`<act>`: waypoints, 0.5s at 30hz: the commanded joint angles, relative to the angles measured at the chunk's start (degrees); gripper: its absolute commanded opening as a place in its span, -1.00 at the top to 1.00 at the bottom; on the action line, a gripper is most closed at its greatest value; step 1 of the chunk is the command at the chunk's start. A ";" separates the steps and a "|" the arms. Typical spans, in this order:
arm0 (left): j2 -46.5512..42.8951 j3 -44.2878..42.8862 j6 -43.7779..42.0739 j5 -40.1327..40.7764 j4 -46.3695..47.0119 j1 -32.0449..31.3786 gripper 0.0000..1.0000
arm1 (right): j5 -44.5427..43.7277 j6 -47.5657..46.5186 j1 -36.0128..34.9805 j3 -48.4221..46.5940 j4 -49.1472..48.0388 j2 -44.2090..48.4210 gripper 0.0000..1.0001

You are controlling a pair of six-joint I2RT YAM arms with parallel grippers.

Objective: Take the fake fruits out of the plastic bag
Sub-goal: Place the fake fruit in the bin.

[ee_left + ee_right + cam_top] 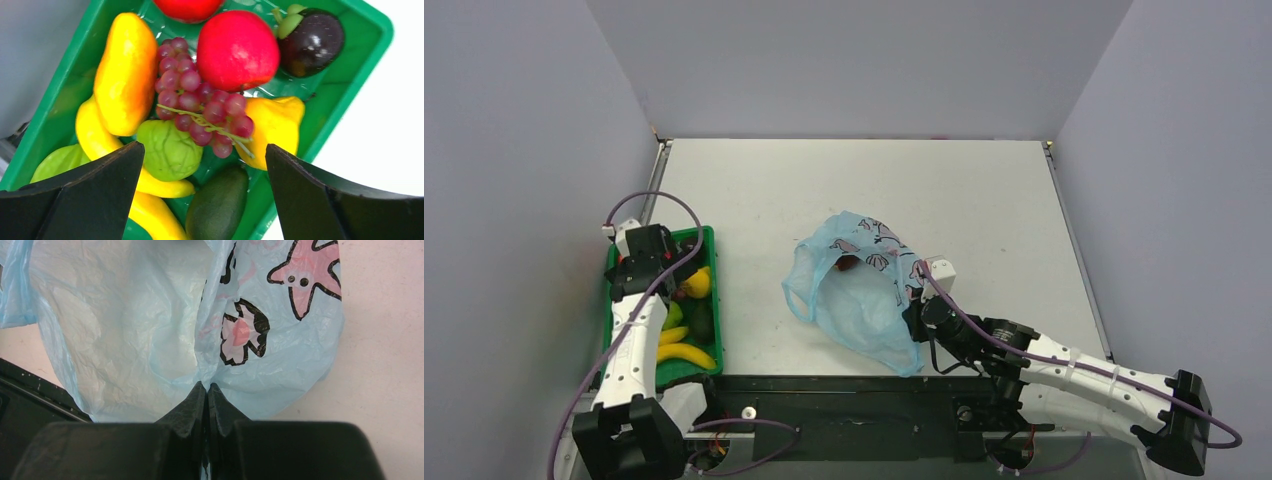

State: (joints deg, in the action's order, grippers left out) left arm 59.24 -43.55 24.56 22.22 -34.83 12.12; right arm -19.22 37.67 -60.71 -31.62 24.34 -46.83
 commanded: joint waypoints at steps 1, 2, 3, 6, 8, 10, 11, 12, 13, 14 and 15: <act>-4.07 -0.50 -5.37 -8.22 3.79 -0.01 -0.78 | -0.32 -0.98 0.41 -2.07 -0.54 0.33 1.00; -5.17 -0.54 -6.31 -12.83 4.22 -0.22 -0.76 | -0.03 -1.23 0.48 -2.05 -0.66 0.51 1.00; -5.80 -0.50 -8.26 -15.41 4.54 -0.93 -0.71 | 0.23 -1.48 0.49 -2.09 -1.08 0.51 1.00; -8.64 0.02 -10.90 -27.81 6.53 -3.10 -0.66 | 1.19 -2.28 0.50 -2.94 -2.00 0.10 1.00; -10.15 0.66 -12.13 -33.72 8.43 -5.75 -0.65 | 1.73 -2.47 0.50 -3.36 -2.93 -0.05 1.00; -10.89 1.55 -12.82 -42.91 11.05 -9.02 -0.65 | 2.78 -2.52 0.50 -3.51 -4.61 -0.19 1.00; -11.07 1.90 -12.39 -46.63 13.59 -12.22 -0.61 | 3.40 -2.52 0.50 -3.52 -6.20 -0.61 1.00; -11.41 2.84 -11.49 -53.04 15.03 -14.02 -0.59 | 4.68 -2.49 0.50 -3.76 -7.28 -1.02 1.00; -12.06 3.42 -7.97 -54.64 18.52 -18.33 -0.56 | 5.36 -2.42 0.55 -3.96 -7.81 -1.98 1.00; -12.49 4.69 -5.85 -54.67 20.30 -20.76 -0.55 | 6.90 -2.31 0.48 -4.33 -8.76 -2.49 1.00; -13.61 5.31 -1.62 -53.60 24.03 -26.80 -0.53 | 7.61 -2.24 0.39 -4.46 -9.25 -3.62 1.00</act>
State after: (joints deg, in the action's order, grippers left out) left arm 48.29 -40.42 15.55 -18.06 -24.36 -2.92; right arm -15.57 36.03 -60.62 -33.17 20.86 -47.81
